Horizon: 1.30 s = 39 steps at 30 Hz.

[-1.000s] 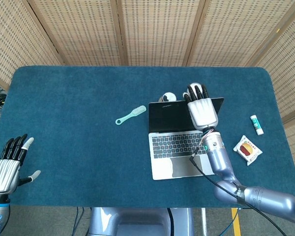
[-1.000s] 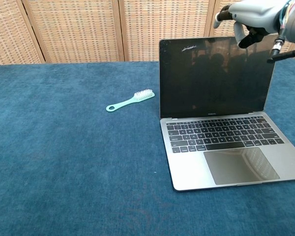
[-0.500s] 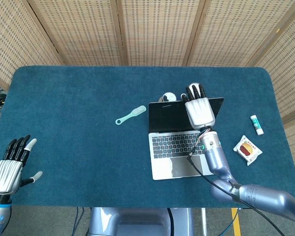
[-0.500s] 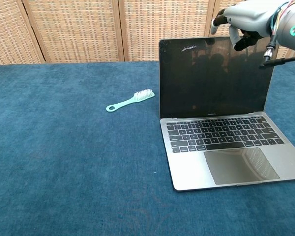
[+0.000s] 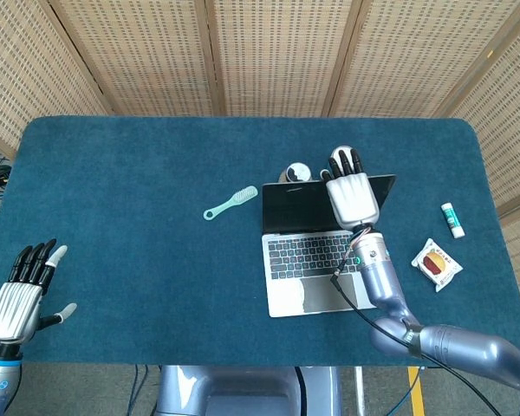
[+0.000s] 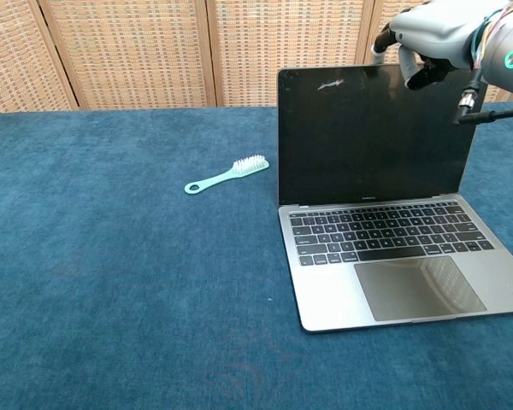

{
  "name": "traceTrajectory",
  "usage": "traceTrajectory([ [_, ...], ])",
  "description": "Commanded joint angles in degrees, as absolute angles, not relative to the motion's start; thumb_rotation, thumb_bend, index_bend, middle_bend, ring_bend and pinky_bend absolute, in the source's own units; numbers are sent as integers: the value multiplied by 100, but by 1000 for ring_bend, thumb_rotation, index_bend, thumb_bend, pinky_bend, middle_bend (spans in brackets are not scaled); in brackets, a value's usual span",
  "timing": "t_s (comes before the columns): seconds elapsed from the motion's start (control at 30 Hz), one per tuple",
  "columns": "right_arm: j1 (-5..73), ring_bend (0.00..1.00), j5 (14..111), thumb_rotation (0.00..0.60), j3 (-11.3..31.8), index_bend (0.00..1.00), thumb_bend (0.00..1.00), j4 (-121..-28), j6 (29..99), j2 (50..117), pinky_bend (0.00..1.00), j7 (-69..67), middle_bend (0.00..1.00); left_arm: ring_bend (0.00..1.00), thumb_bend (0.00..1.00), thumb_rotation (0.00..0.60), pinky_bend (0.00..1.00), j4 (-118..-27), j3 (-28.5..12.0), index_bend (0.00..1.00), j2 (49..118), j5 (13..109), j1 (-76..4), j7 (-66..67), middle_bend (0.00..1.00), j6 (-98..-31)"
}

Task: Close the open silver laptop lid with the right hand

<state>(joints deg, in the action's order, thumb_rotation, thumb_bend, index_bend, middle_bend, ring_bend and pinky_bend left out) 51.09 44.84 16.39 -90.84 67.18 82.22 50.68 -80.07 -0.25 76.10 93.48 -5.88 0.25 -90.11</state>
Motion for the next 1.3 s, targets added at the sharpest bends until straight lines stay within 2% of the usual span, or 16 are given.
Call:
traceTrajectory([
  [0.03,5106,16,4530,600,1619,339,1000,-9112,6777,8224,65,5063,189,0,11,600,0,-8005,-24,0,7614,9350,-591,28,0,-9007],
  [0.6,5146,61,4527,600,1483,405,1000,-9624,7168,8125,114,5530,248,0,11,600,0,-8000,-4,0,7624,9368,-597,53,0,-9000],
  [1.3,4943,70,4467,600,1229,416,1000,-10380,7636,7807,125,5853,257,0,11,600,0,-8013,16,0,7625,9396,-596,78,0,-9014],
])
